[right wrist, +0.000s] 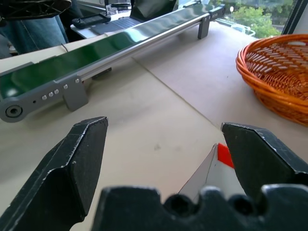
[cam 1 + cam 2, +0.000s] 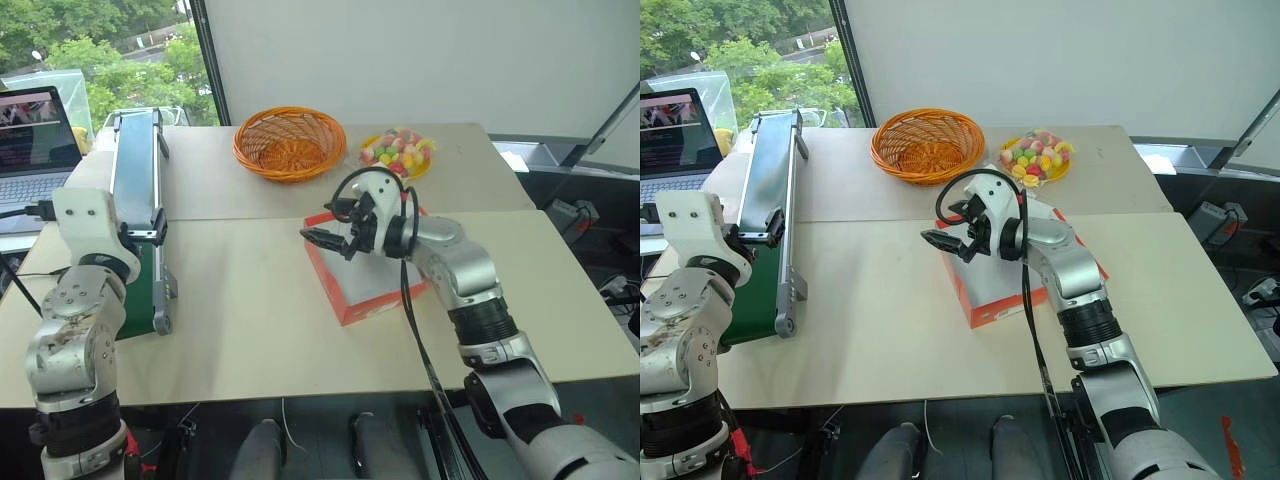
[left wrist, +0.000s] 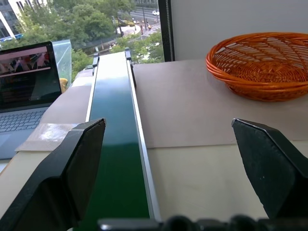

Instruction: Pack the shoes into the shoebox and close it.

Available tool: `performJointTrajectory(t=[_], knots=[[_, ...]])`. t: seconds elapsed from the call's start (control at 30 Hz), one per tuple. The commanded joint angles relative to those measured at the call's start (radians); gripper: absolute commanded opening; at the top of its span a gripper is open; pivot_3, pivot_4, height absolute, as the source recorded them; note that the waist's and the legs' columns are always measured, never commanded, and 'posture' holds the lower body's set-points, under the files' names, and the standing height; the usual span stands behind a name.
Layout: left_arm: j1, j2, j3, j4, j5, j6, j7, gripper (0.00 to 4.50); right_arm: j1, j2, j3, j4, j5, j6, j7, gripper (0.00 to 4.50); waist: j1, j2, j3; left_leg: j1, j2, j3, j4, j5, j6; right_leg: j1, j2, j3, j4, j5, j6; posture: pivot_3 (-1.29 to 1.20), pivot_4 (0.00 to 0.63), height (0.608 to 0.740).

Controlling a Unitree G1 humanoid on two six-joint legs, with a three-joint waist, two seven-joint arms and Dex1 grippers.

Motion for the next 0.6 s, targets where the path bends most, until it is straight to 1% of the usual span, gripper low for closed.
performJointTrajectory(t=[0.03, 0.2, 0.33, 0.4, 0.53, 0.6], knots=[[-0.021, 0.008, -0.006, -0.010, 0.016, -0.027, 0.001, 4.50, -0.022, -0.004, -0.025, -0.035, -0.003, -0.018, -0.015, 4.47, 0.000, 0.000, 0.000, 0.000, 0.000, 0.000, 0.000, 0.000, 0.000, 0.000, 0.000, 0.000, 0.000, 0.000, 0.000, 0.00, 0.150, 0.740], [-0.019, 0.012, -0.020, -0.004, 0.020, -0.028, -0.006, 4.50, -0.015, -0.016, -0.031, -0.045, -0.026, -0.041, -0.045, 4.47, 0.000, 0.000, 0.000, 0.000, 0.000, 0.000, 0.000, 0.000, 0.000, 0.000, 0.000, 0.000, 0.000, 0.000, 0.000, 0.00, 0.150, 0.740], [-0.012, 0.030, -0.035, 0.000, 0.038, -0.060, -0.025, 4.50, -0.012, -0.001, -0.065, -0.045, -0.043, -0.083, -0.118, 4.47, 0.000, 0.000, 0.000, 0.000, 0.000, 0.000, 0.000, 0.000, 0.000, -0.001, 0.000, 0.000, 0.000, 0.000, 0.000, 0.00, 0.150, 0.740], [-0.027, 0.022, -0.030, 0.018, 0.051, -0.069, -0.006, 4.50, -0.008, -0.007, -0.067, -0.038, -0.070, -0.093, -0.157, 4.47, 0.000, 0.000, 0.000, -0.001, 0.000, 0.000, 0.000, 0.000, 0.000, -0.001, 0.000, 0.000, 0.000, 0.000, 0.000, 0.00, 0.150, 0.740], [-0.057, -0.028, 0.002, 0.037, 0.016, -0.038, 0.024, 4.50, 0.003, 0.019, -0.110, -0.067, 0.047, 0.010, -0.106, 4.47, 0.000, 0.000, 0.000, 0.000, 0.000, 0.000, 0.000, 0.000, 0.000, 0.000, 0.000, 0.000, 0.000, 0.000, 0.000, 0.00, 0.150, 0.740], [-0.060, -0.034, 0.002, 0.039, 0.010, -0.037, 0.016, 4.50, 0.007, 0.026, -0.116, -0.085, 0.071, 0.009, -0.090, 4.47, -0.001, 0.000, 0.000, -0.001, 0.000, 0.000, 0.000, 0.000, 0.000, -0.001, 0.000, 0.000, 0.000, 0.000, 0.000, 0.00, 0.150, 0.740]])
